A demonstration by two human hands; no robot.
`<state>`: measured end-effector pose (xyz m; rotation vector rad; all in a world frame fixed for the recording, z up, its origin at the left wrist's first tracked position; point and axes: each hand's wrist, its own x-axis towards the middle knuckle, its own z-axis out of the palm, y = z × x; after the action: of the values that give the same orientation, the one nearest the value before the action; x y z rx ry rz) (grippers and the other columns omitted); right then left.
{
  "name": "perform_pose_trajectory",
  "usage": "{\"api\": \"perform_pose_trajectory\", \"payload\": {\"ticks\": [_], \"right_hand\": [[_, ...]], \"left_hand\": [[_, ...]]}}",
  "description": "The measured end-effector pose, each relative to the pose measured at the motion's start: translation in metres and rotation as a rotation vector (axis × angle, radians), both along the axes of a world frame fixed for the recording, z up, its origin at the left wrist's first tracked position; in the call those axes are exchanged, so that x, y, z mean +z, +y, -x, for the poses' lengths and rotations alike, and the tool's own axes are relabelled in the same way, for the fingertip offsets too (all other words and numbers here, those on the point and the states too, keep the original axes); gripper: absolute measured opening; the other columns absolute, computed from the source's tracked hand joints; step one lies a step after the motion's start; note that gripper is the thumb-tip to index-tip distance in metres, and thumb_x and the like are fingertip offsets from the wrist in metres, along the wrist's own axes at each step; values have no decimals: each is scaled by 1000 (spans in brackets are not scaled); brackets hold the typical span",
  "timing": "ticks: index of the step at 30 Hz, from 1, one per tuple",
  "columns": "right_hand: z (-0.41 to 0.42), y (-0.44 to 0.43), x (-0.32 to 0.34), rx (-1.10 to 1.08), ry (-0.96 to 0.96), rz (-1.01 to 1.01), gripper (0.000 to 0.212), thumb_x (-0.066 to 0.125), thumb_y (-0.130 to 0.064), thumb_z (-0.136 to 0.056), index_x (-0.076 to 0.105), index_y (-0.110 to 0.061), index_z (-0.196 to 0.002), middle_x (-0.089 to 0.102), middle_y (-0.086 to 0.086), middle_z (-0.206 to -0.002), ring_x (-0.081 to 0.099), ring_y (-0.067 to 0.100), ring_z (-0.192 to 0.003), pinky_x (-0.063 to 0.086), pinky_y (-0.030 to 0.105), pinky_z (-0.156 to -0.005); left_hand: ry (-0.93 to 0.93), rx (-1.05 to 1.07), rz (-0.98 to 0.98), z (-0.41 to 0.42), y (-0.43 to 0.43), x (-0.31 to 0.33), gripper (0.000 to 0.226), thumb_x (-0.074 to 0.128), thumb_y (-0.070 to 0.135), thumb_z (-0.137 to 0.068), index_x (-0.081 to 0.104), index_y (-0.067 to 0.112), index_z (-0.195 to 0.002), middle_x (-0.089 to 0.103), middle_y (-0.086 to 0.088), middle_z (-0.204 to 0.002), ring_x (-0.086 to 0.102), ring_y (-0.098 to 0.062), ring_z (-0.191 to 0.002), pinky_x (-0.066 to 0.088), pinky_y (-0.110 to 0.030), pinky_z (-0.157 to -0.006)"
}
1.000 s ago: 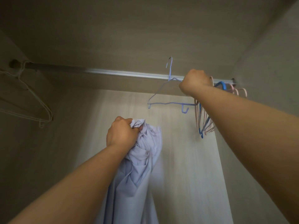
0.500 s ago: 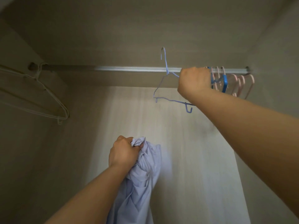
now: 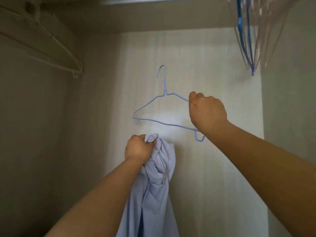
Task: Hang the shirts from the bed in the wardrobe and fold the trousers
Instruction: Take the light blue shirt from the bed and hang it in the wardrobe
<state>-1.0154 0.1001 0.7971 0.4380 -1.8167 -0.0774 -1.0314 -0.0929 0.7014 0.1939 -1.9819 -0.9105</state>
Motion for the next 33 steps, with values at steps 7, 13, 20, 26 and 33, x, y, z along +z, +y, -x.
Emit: {"api": "perform_pose_trajectory", "payload": {"ticks": [7, 13, 20, 26, 33], "right_hand": [[43, 38, -119, 306, -235, 434, 8, 44, -11, -94, 44, -13, -86, 40, 0, -60, 36, 20, -51, 20, 27, -45], [74, 74, -205, 652, -541, 737, 14, 52, -14, -93, 57, -15, -81, 58, 3, -70, 51, 22, -68, 33, 27, -60], [93, 108, -279, 803, -791, 828, 16, 50, -5, -93, 60, -9, -82, 53, 2, -63, 43, 3, -48, 32, 10, -46], [106, 132, -312, 844, -903, 916, 21, 48, -10, -95, 61, -17, -80, 52, -5, -61, 39, 6, -48, 30, 8, -42], [113, 152, -328, 970, -1081, 1018, 21, 46, -11, -97, 65, -12, -86, 53, -6, -58, 31, 2, -38, 27, 12, -37]], "left_hand": [[-297, -148, -46, 15, 13, -86, 35, 67, 46, -83, 68, 12, -90, 65, -3, -89, 60, -19, -88, 43, -24, -76], [-241, -575, -616, 3, -4, -127, 39, 48, 56, -88, 64, 21, -92, 70, -1, -86, 67, -13, -73, 54, -24, -63], [-98, -509, -872, -5, -16, -134, 58, 36, 66, -89, 64, 20, -107, 67, -4, -95, 68, -17, -79, 53, -31, -62], [-195, -270, -926, -6, -10, -140, 61, 50, 67, -83, 59, 7, -85, 63, -10, -77, 61, -25, -65, 51, -31, -60], [-201, -146, -636, -5, -11, -136, 55, 30, 58, -97, 57, 21, -126, 55, -5, -102, 61, -24, -90, 49, -37, -87]]}}
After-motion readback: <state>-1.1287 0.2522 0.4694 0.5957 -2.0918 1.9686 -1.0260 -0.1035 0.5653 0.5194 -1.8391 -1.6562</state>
